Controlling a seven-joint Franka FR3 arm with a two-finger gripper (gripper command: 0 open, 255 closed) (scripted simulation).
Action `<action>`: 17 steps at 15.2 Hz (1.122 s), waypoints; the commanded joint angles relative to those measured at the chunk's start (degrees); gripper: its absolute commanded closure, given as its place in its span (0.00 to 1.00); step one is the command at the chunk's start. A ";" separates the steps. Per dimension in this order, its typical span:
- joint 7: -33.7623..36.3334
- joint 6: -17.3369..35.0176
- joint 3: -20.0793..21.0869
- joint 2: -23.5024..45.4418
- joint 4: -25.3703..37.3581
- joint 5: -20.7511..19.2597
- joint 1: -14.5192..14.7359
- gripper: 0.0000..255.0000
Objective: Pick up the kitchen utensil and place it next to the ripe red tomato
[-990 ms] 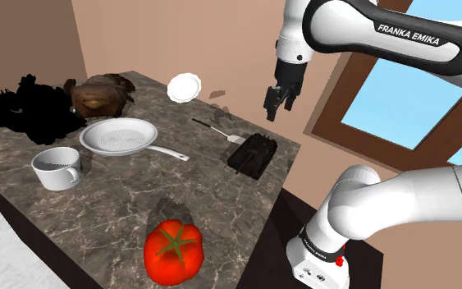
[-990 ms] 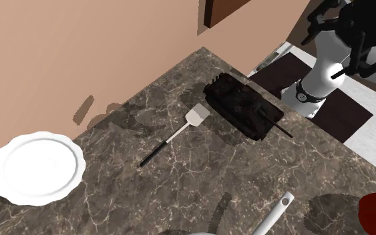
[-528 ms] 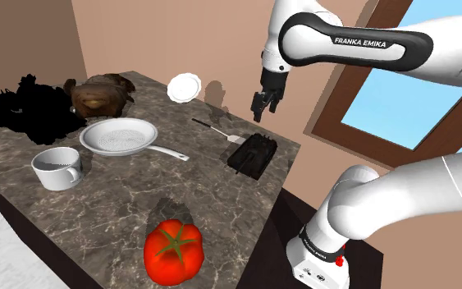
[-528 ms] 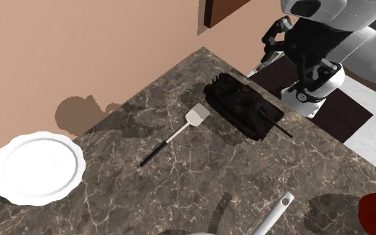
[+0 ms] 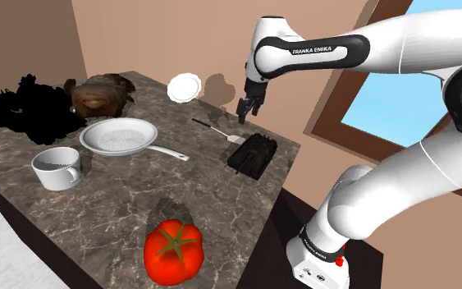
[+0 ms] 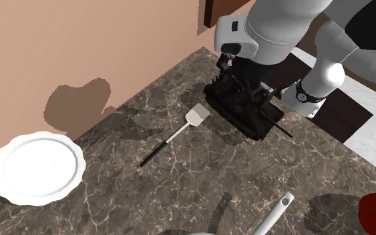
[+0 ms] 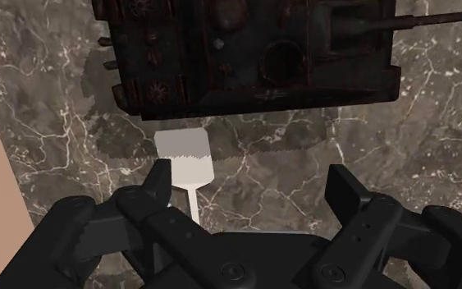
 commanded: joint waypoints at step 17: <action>-20.08 17.68 -4.73 35.31 20.04 14.11 -1.12 0.00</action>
